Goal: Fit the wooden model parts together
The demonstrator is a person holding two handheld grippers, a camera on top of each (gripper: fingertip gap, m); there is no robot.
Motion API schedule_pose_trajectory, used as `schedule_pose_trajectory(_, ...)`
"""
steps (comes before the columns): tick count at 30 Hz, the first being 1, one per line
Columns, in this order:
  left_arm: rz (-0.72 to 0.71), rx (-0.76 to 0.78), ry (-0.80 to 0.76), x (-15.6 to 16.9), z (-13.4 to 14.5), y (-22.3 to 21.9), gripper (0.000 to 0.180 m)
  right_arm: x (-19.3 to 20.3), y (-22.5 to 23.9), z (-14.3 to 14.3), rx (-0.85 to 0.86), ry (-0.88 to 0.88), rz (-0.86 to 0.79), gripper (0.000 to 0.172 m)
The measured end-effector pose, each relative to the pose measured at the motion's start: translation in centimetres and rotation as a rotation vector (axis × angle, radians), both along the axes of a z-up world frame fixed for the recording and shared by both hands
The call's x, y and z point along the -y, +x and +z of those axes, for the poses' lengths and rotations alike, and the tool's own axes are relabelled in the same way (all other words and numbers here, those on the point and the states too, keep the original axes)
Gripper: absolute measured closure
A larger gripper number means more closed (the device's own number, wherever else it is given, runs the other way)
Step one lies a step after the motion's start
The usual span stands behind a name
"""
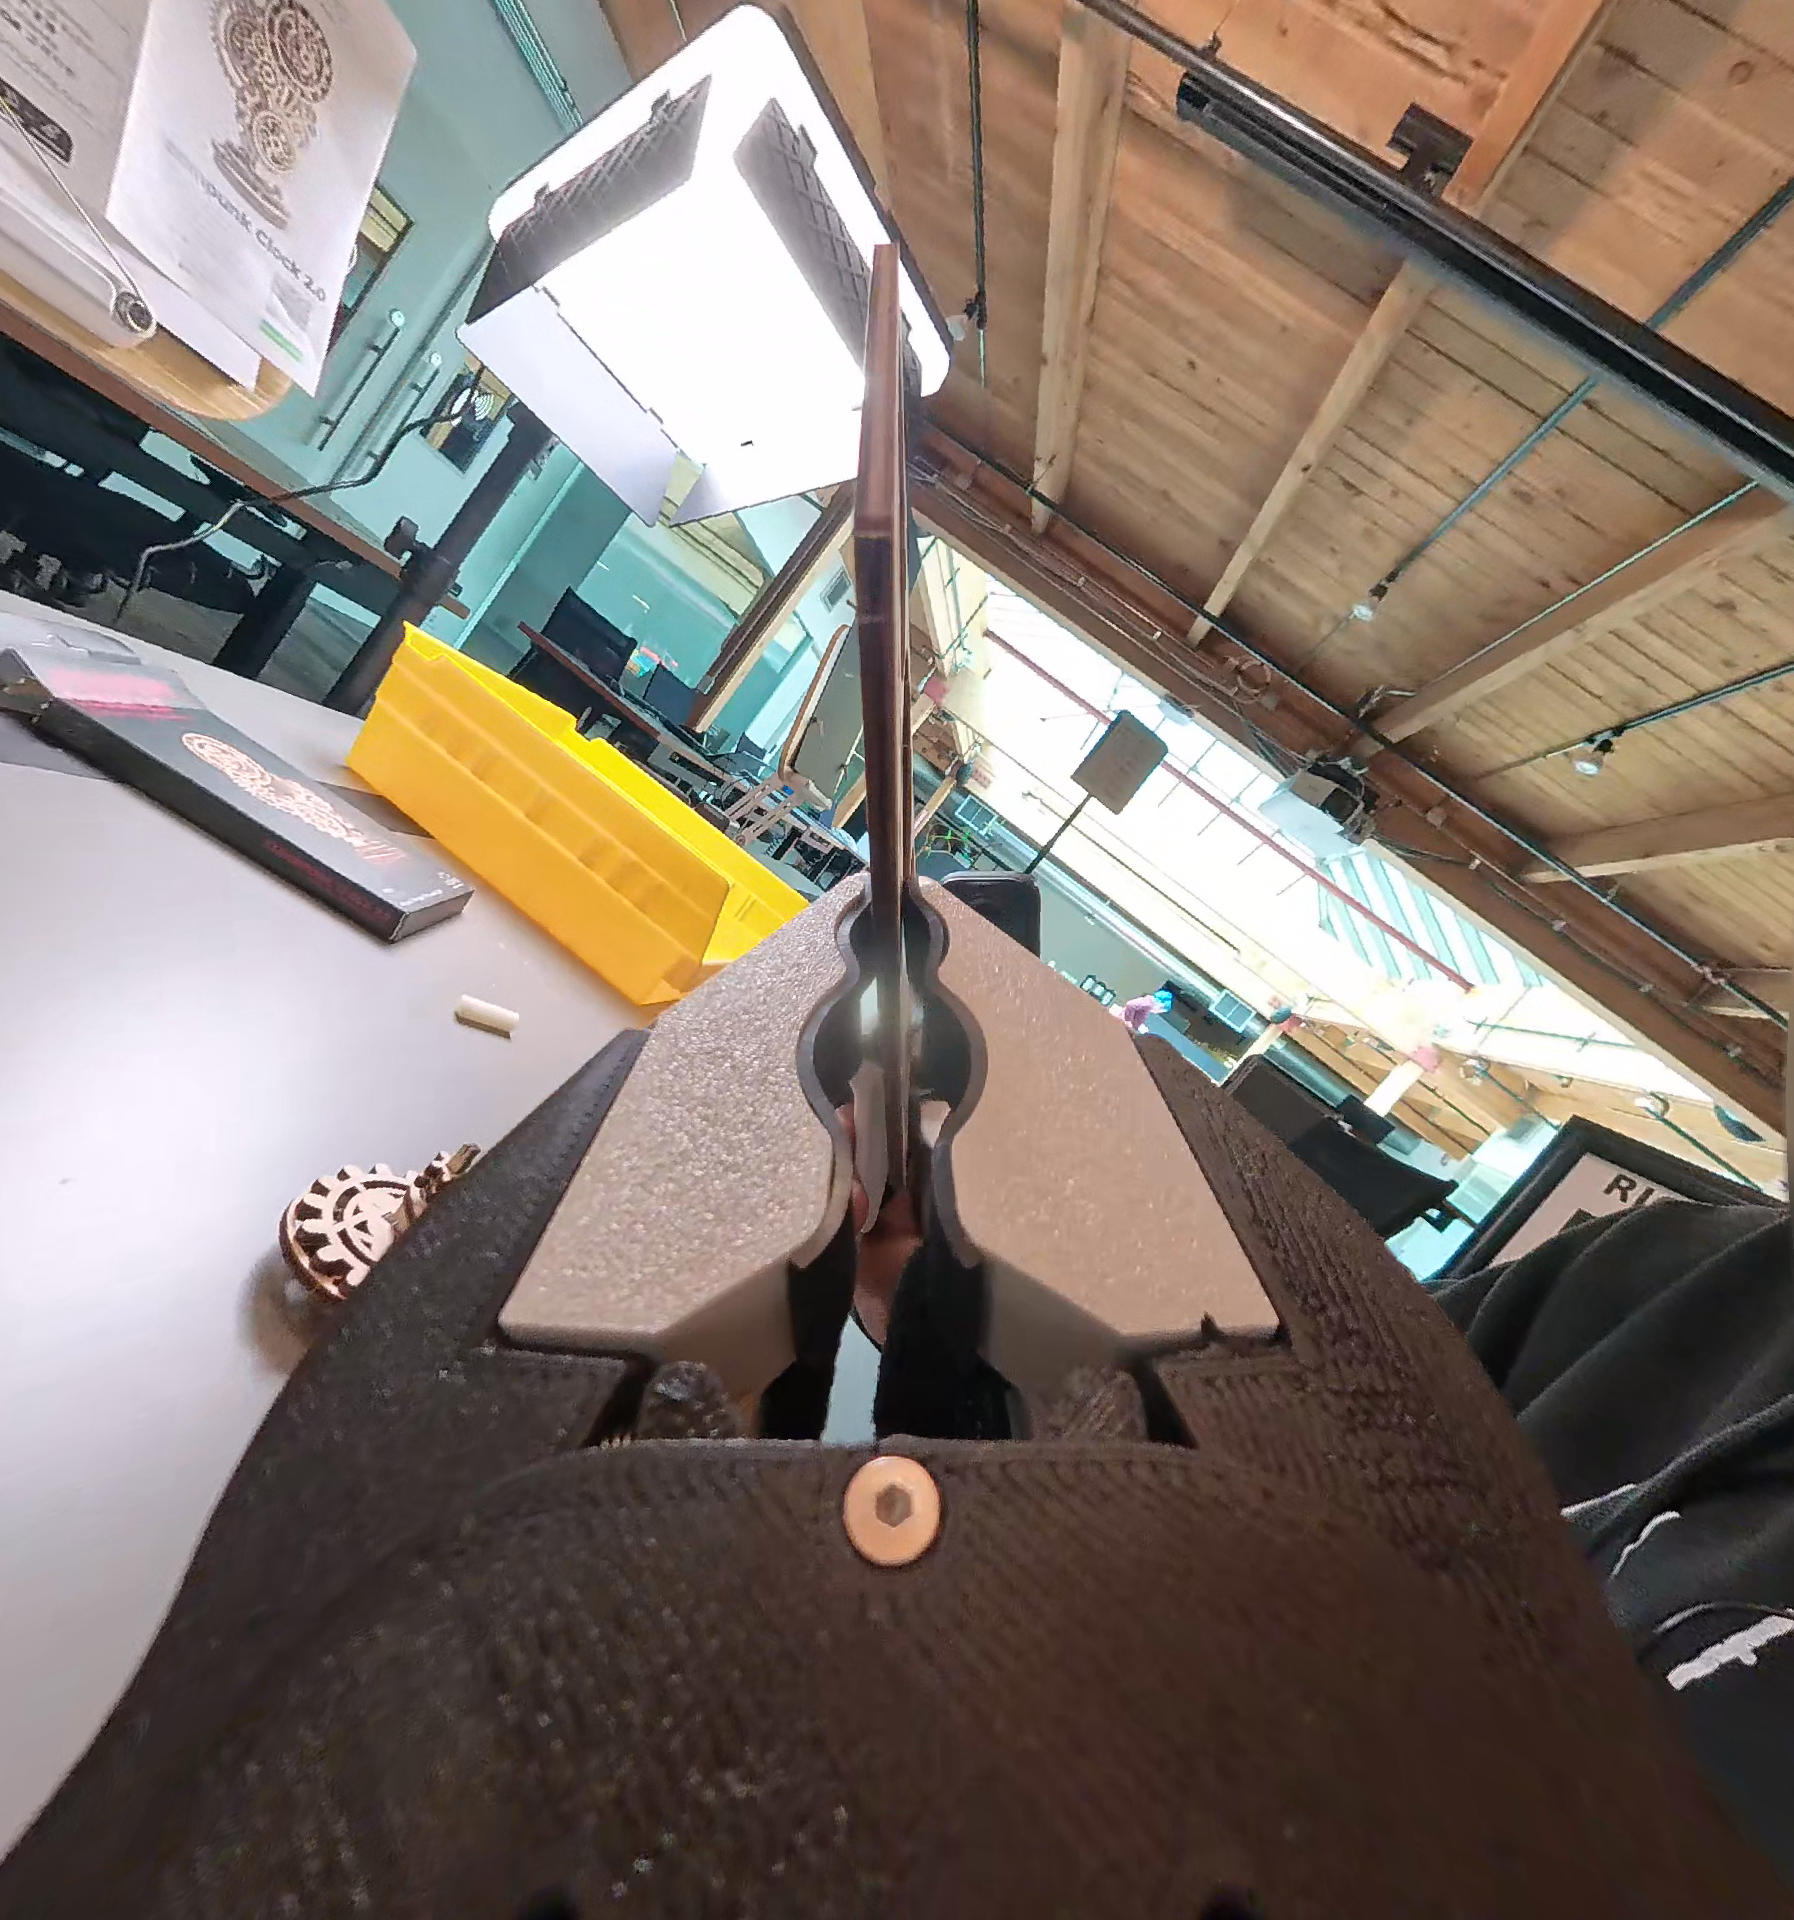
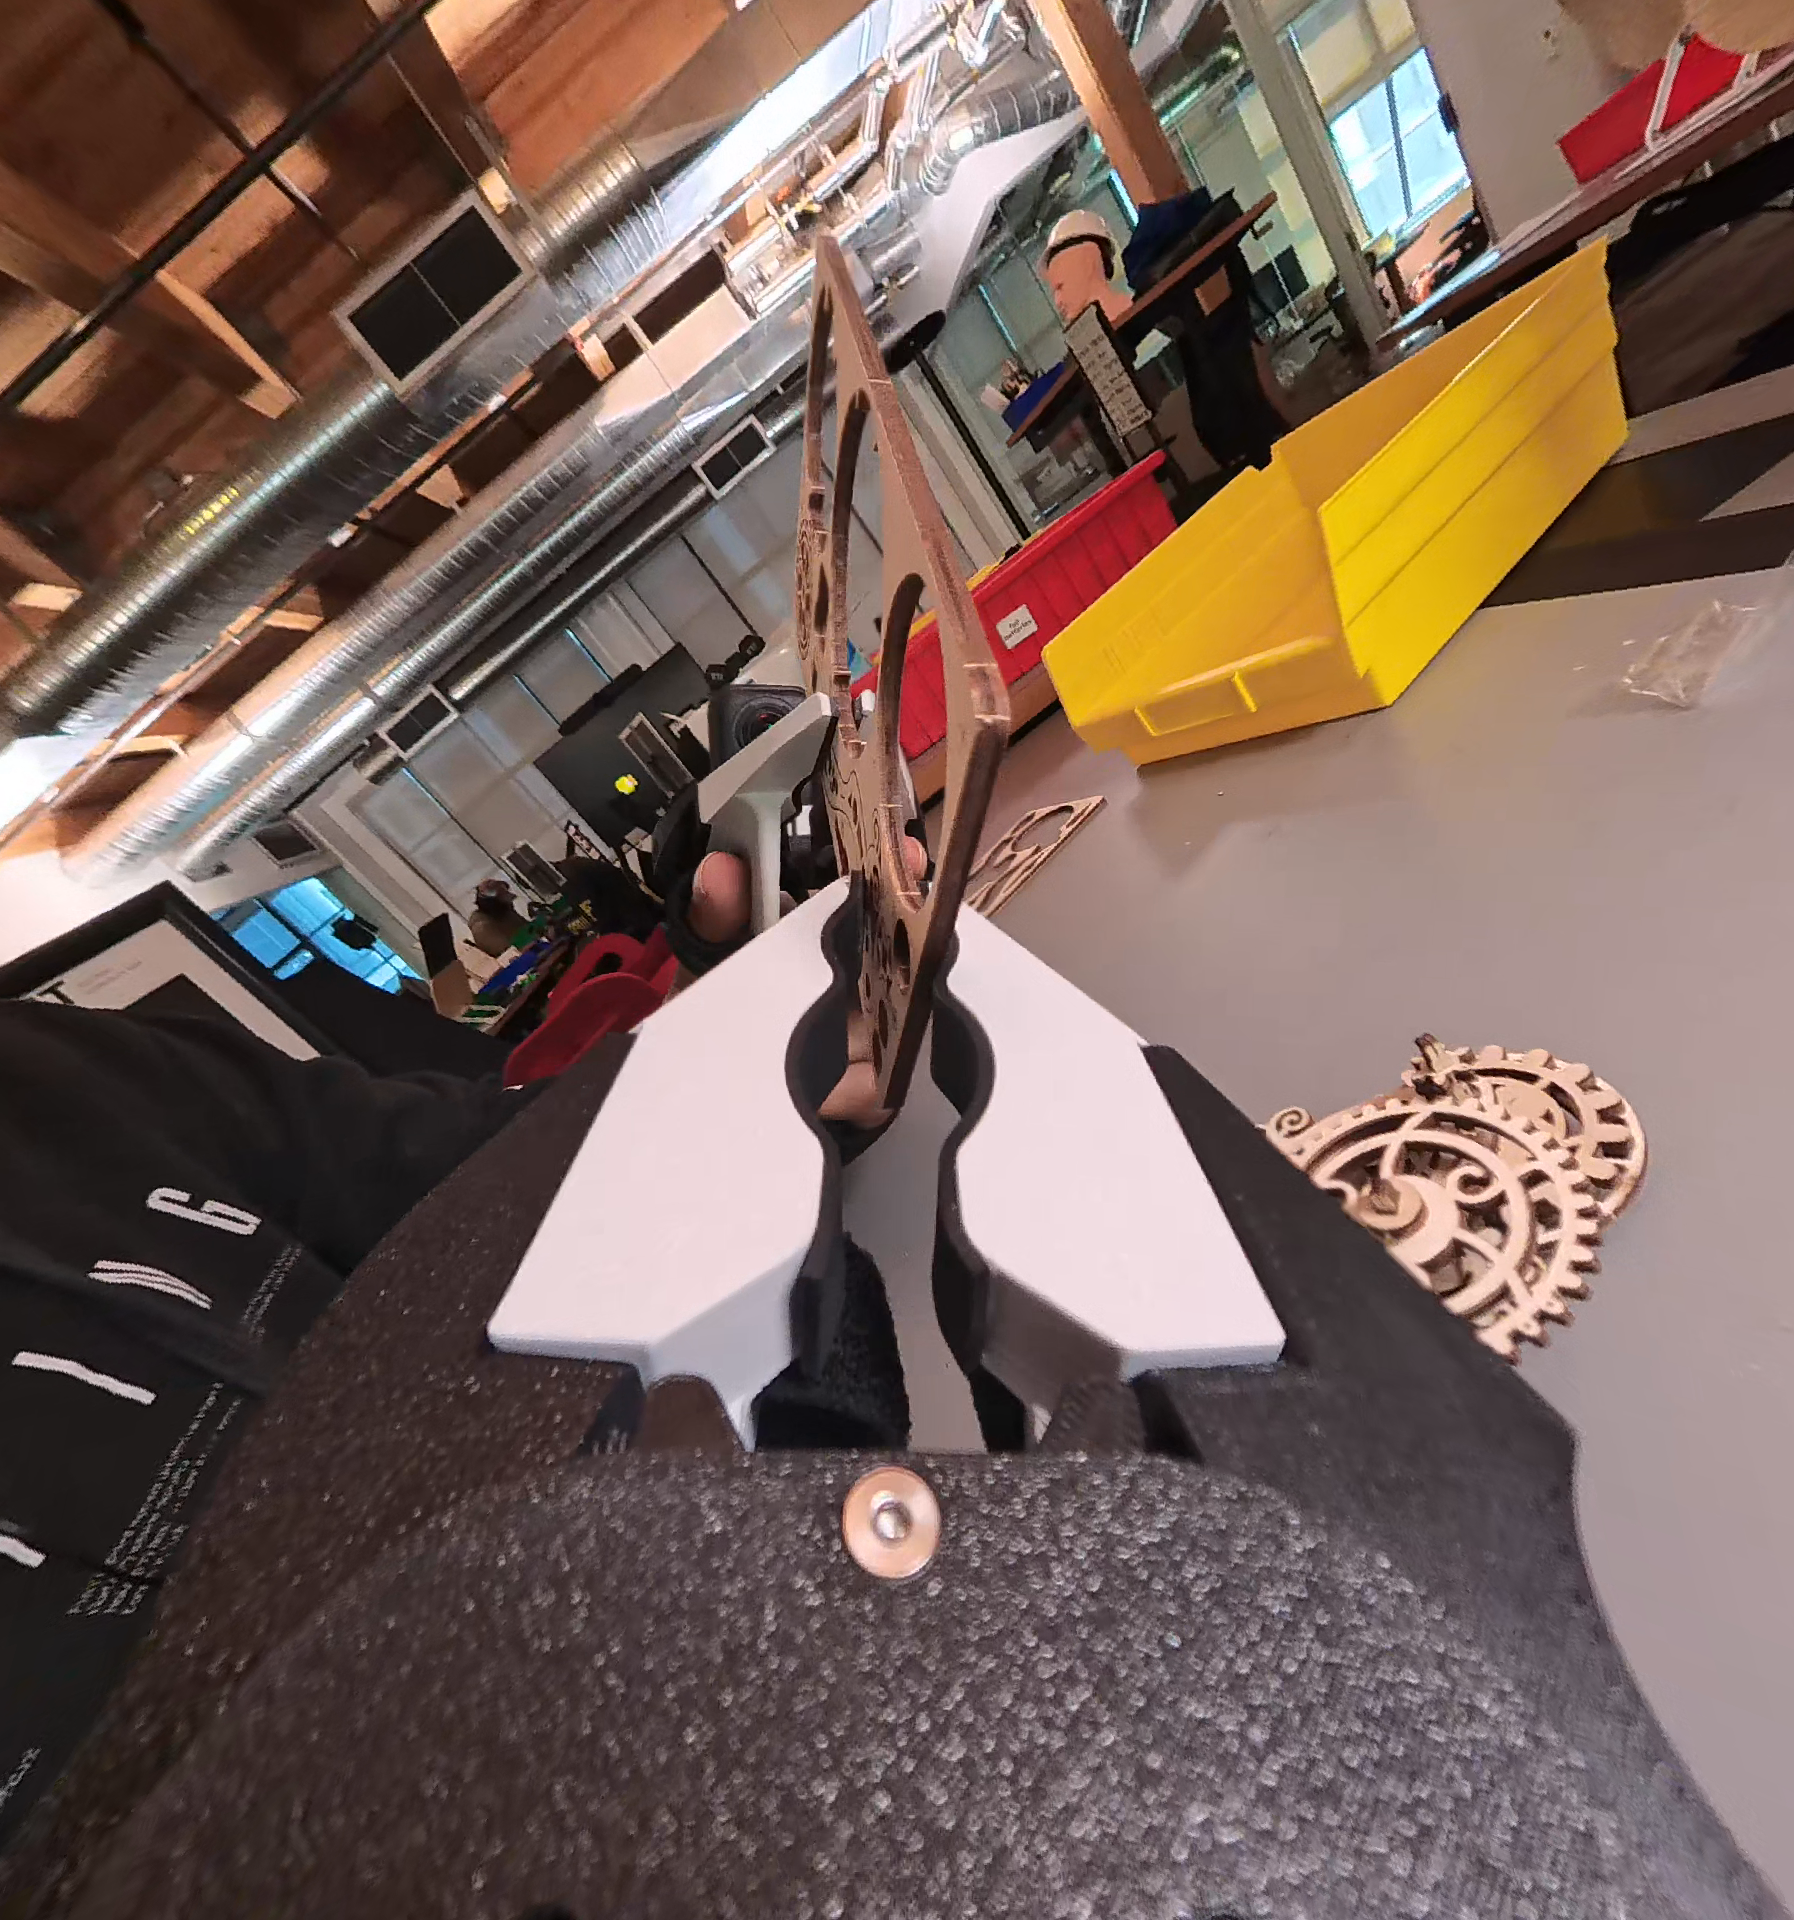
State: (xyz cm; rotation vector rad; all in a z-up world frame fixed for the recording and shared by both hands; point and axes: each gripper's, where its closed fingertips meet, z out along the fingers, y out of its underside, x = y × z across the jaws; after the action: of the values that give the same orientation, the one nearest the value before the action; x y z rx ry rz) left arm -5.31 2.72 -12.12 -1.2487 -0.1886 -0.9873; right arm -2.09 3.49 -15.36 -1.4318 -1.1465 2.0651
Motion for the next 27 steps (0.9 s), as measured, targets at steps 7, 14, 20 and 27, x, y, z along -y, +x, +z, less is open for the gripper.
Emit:
schedule_pose_trajectory(7,-0.128,-0.03,-0.048,0.2,-1.0,1.5,0.167,-0.7,0.9,1.4,-0.065,-0.03,-0.012,0.17)
schedule_pose_trajectory(14,-0.156,-0.131,-0.102,-0.5,-2.0,3.7,0.176,-0.6,1.0,1.5,-0.074,-0.016,-0.018,0.17)
schedule_pose_trajectory(20,-0.154,-0.145,-0.099,-0.1,-1.9,3.9,0.179,-0.4,1.0,1.3,-0.057,0.032,-0.037,0.168)
schedule_pose_trajectory(27,-0.164,-0.152,-0.075,0.2,-1.6,4.2,0.178,-0.1,1.3,1.7,-0.077,0.076,-0.045,0.169)
